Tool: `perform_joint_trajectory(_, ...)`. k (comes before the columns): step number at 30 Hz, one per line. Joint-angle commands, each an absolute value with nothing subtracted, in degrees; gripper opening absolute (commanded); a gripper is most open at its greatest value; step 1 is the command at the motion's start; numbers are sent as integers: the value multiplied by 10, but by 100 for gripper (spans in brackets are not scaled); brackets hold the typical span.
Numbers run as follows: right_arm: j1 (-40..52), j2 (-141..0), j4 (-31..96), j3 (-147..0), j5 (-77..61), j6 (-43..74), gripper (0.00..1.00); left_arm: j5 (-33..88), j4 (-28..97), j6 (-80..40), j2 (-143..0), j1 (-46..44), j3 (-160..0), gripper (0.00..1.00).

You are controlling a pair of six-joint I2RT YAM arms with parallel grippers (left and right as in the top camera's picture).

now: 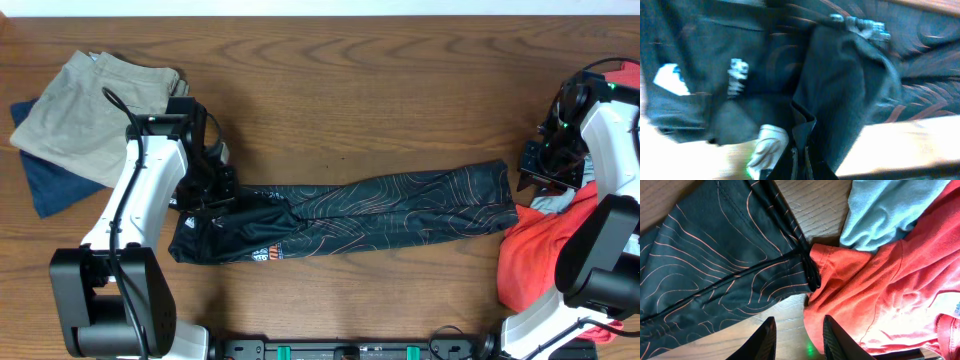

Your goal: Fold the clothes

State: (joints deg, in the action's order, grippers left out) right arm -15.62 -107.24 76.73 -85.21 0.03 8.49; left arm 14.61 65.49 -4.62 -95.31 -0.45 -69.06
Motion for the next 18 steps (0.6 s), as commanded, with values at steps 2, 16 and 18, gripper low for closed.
perform_joint_trajectory(2, -154, -1067, 769, -850, 6, 81, 30, 33, 648, -58, -951, -3, -691, 6)
perform_joint_trajectory(16, -154, -1067, 774, -850, 6, 17, 35, -65, 612, -155, -952, -3, -686, 66)
perform_joint_trajectory(18, -154, -1067, 770, -850, 6, 2, 32, -63, 610, -168, -951, -3, -686, 66)
